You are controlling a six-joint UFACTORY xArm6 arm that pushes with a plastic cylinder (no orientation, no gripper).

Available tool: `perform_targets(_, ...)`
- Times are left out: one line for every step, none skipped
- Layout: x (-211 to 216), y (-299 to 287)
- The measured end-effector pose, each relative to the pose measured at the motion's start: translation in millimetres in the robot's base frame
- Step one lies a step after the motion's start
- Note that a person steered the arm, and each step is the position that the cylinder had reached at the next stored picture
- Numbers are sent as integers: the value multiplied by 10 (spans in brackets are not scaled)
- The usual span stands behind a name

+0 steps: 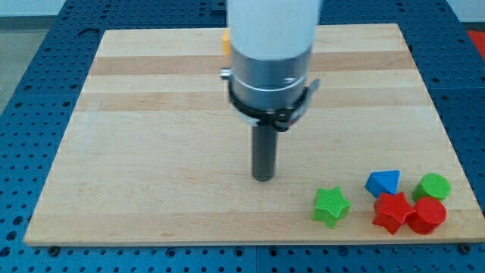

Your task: Move the green star to the red star

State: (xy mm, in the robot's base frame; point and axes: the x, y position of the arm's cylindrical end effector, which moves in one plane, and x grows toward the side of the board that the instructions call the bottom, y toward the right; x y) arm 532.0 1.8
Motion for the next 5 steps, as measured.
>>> perform_targets(108,-320)
perform_targets(171,-351)
perform_targets(227,-351)
perform_targets(313,-112)
perform_targets(367,128)
